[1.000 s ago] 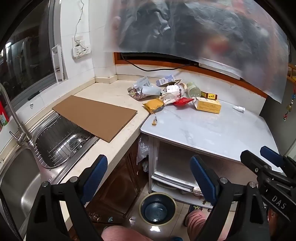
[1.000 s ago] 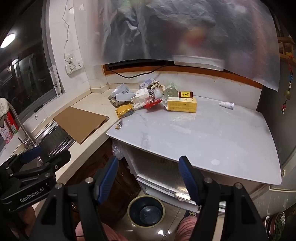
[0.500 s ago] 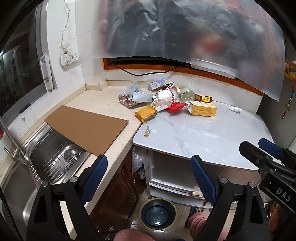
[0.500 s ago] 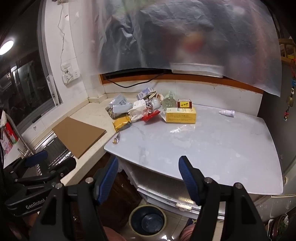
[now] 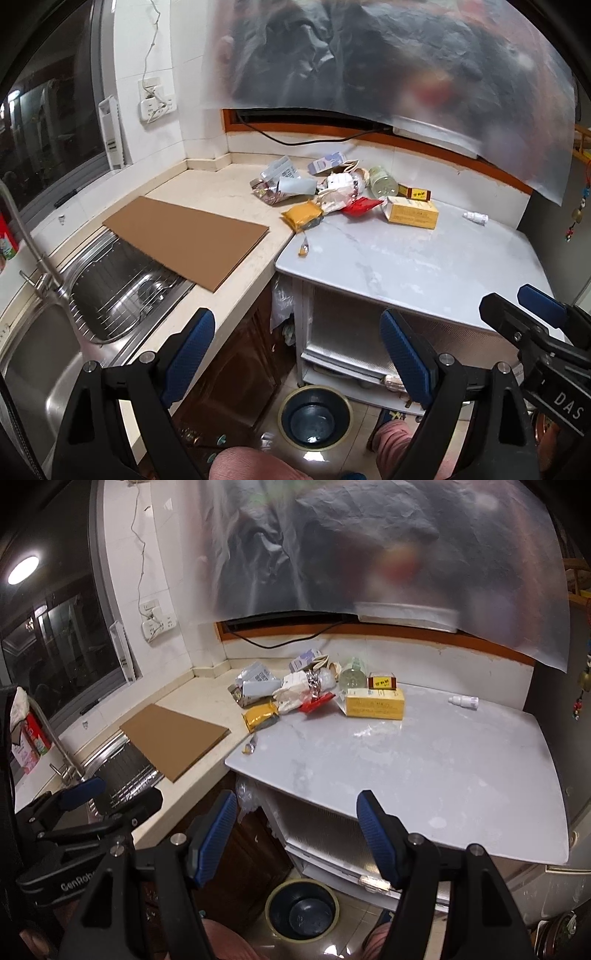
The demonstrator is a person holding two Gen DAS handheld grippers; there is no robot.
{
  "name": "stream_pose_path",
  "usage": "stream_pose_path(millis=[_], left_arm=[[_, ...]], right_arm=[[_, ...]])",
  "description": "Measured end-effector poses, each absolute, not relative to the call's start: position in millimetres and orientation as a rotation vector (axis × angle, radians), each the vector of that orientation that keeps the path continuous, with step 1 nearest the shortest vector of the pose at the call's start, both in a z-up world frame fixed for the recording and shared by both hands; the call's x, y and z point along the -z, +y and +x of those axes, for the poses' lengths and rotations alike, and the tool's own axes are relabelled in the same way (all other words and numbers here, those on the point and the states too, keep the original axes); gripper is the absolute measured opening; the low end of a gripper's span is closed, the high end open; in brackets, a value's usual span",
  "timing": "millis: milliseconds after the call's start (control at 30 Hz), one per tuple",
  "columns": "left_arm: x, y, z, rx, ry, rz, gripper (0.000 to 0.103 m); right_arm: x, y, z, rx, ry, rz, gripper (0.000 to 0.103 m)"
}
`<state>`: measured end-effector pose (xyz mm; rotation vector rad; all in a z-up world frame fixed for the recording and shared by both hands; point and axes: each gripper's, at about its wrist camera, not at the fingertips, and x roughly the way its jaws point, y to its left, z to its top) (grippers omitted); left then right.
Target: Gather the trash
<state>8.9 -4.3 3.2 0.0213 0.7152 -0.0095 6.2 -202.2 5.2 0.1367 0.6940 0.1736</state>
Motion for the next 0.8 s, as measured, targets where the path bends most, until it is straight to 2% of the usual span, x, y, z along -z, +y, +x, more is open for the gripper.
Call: stream_pose_path(millis=[800], left_arm=[[-6, -23, 7, 0.026, 0.729, 0.043, 0.09]], right_arm=[[2, -211, -1, -0.178, 0.725, 0.135, 0.068]])
